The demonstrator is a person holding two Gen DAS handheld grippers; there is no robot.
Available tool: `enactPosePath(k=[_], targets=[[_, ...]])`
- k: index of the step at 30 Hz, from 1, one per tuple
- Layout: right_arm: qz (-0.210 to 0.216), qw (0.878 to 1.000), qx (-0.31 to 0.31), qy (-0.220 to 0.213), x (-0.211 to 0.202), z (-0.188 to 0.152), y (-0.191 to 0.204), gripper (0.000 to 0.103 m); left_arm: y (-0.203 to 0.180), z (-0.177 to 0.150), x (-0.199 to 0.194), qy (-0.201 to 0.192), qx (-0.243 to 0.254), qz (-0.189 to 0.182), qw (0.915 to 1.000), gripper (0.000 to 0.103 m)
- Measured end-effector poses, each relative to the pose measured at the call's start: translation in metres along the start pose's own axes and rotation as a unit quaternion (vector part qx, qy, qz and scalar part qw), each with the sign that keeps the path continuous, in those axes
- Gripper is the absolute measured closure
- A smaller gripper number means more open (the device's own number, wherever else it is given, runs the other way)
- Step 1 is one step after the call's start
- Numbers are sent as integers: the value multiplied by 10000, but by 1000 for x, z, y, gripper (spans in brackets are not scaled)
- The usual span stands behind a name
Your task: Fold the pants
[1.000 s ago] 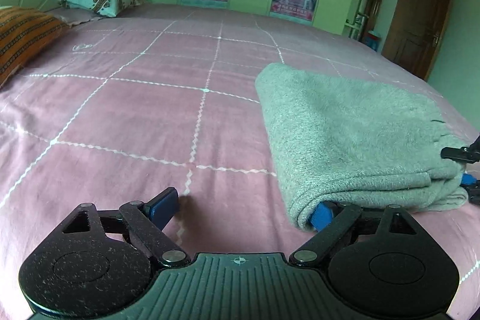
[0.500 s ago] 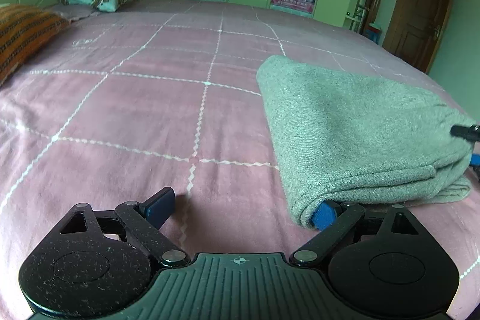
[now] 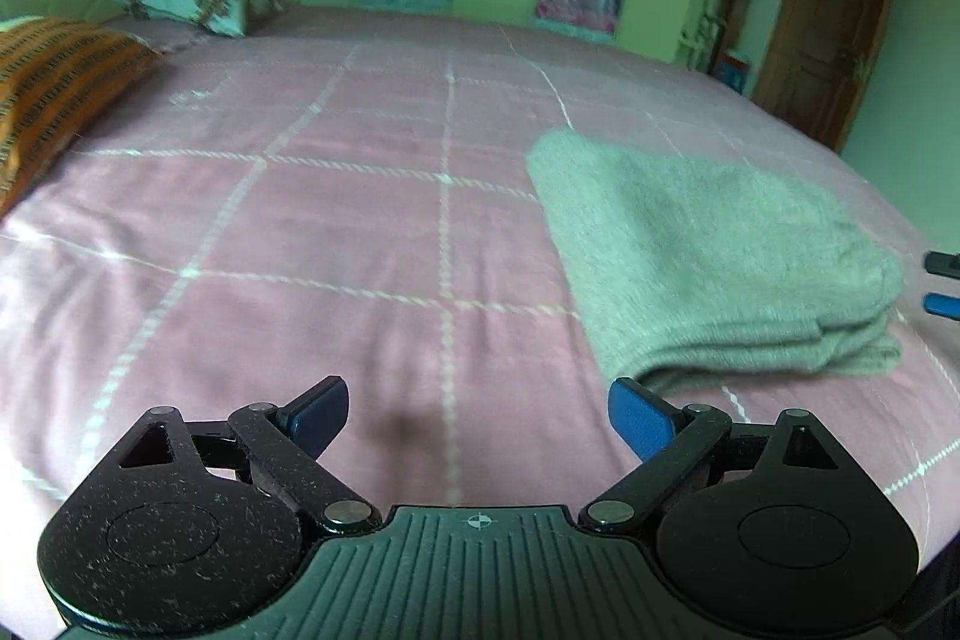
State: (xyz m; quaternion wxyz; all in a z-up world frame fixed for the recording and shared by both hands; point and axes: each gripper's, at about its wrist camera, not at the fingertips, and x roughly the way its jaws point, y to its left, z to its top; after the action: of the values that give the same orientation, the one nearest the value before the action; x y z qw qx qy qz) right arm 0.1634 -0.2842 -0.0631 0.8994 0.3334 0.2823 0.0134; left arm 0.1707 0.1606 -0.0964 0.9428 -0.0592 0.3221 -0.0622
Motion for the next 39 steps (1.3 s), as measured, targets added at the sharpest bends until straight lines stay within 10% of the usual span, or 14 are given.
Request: enactPosePath(k=[7,14,19,21,31,39], targets=[[561,9957,-726,-94,19,9,38,66,-23,34,21,-367,-351,-164,9986,10],[146,9808,-1637,1053,67,-19,42,72,-42,18,72,515,-393,35,9979,9],[477,9868,-1261,897,44,-5,37,64,-41,20,63,496,-404,126,9979,7],[424,9892,-1239,664,32,-6,34,41,-41,23,56,471,-337,175,9982,7],[485,9973,-246,489,19,-2,-10,35,-41,23,28,429,125,299,9986,7],[609,9969,297,410,21,4,-29,22,-16,24,35,397,-541,66,9977,7]])
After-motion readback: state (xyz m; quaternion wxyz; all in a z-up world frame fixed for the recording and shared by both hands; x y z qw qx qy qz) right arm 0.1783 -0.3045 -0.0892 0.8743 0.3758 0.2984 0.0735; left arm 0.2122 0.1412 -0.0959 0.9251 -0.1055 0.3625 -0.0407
